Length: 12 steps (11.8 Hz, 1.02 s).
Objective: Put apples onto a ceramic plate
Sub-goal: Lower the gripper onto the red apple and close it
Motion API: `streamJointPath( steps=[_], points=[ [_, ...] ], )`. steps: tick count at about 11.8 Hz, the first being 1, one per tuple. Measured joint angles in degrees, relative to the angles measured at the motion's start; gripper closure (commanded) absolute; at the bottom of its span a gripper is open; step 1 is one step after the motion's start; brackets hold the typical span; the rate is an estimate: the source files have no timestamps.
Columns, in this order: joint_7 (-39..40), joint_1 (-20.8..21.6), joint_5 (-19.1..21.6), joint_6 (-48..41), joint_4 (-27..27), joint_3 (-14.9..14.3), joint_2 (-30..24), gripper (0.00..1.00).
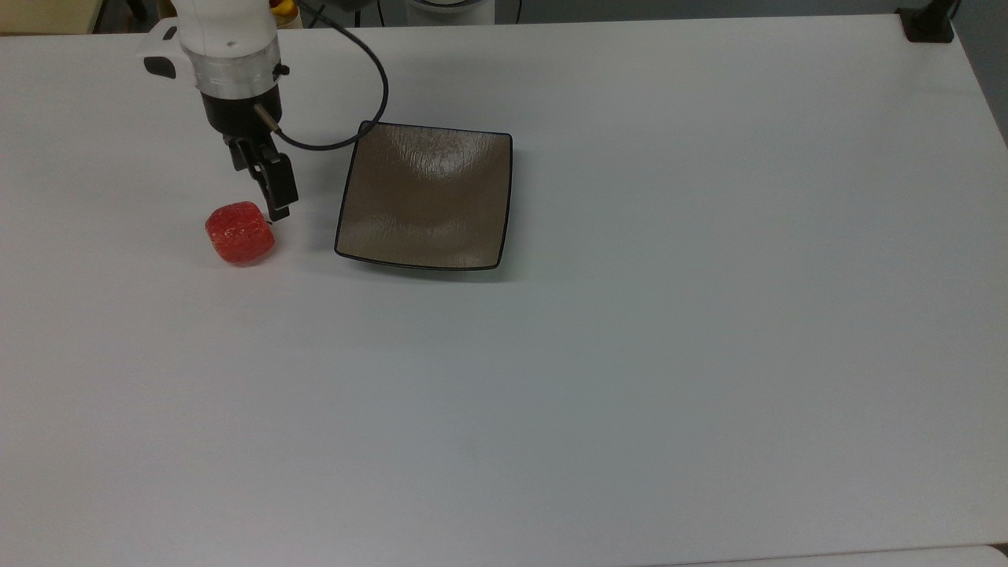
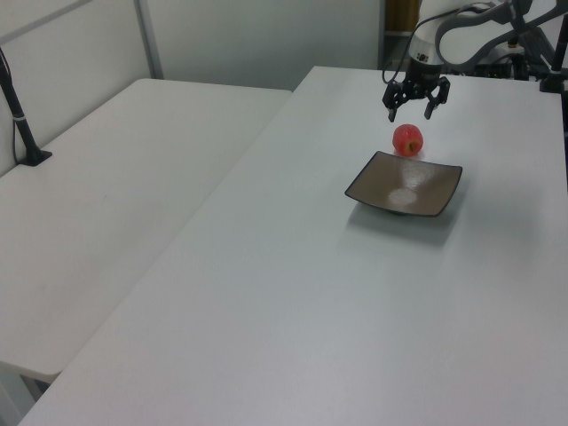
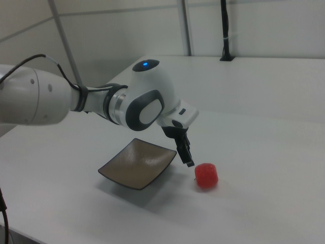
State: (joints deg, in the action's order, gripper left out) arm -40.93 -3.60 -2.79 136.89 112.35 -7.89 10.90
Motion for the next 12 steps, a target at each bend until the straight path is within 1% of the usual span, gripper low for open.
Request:
streamJointPath(
  steps=[3, 5, 9, 12],
  points=[
    [-0.9, -0.8, -0.1, 2.4, 0.0, -0.4, 2.5, 0.0],
    [-0.9, -1.7, -0.9, 3.6, 0.0, -0.4, 4.2, 0.0],
    [-0.9, -2.2, -2.7, 4.1, 0.0, -1.3, 5.7, 0.0],
    [-0.9, -2.2, -3.8, 6.6, 0.0, -1.4, 7.0, 0.0]
  ],
)
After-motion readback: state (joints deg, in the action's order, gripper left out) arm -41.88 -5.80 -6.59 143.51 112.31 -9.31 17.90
